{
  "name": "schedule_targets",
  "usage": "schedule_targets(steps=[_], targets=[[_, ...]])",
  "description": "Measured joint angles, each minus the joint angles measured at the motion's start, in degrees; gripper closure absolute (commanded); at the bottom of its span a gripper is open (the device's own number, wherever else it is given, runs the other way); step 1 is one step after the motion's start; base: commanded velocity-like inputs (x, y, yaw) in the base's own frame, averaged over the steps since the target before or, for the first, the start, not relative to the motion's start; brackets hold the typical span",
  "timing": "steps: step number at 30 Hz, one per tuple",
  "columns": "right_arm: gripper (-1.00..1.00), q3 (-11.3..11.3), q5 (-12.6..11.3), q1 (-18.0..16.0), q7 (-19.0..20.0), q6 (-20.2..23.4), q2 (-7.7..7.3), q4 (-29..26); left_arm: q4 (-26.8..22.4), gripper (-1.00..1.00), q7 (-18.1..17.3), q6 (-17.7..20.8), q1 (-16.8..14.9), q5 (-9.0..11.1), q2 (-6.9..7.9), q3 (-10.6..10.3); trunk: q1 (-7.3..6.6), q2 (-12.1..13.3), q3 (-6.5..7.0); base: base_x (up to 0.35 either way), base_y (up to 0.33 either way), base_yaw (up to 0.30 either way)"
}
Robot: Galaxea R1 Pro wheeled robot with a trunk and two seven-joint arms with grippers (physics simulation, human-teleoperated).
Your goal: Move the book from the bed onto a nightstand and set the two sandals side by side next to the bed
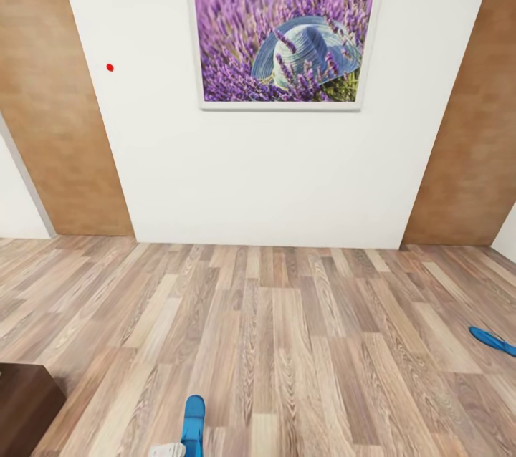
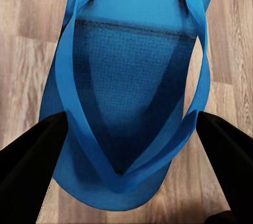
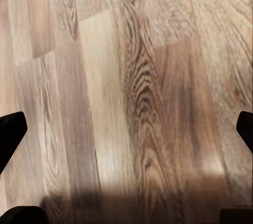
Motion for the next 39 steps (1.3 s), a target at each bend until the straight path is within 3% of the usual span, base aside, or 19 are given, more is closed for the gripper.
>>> schedule_targets(steps=[39], targets=[[-1.0,0.0,0.0,0.0,0.0,0.0,0.0,0.0,0.0,1.0,0.0,0.0,0.0,0.0,-0.09,0.0,0.0,0.0,0.0,0.33,0.0,-0.002]])
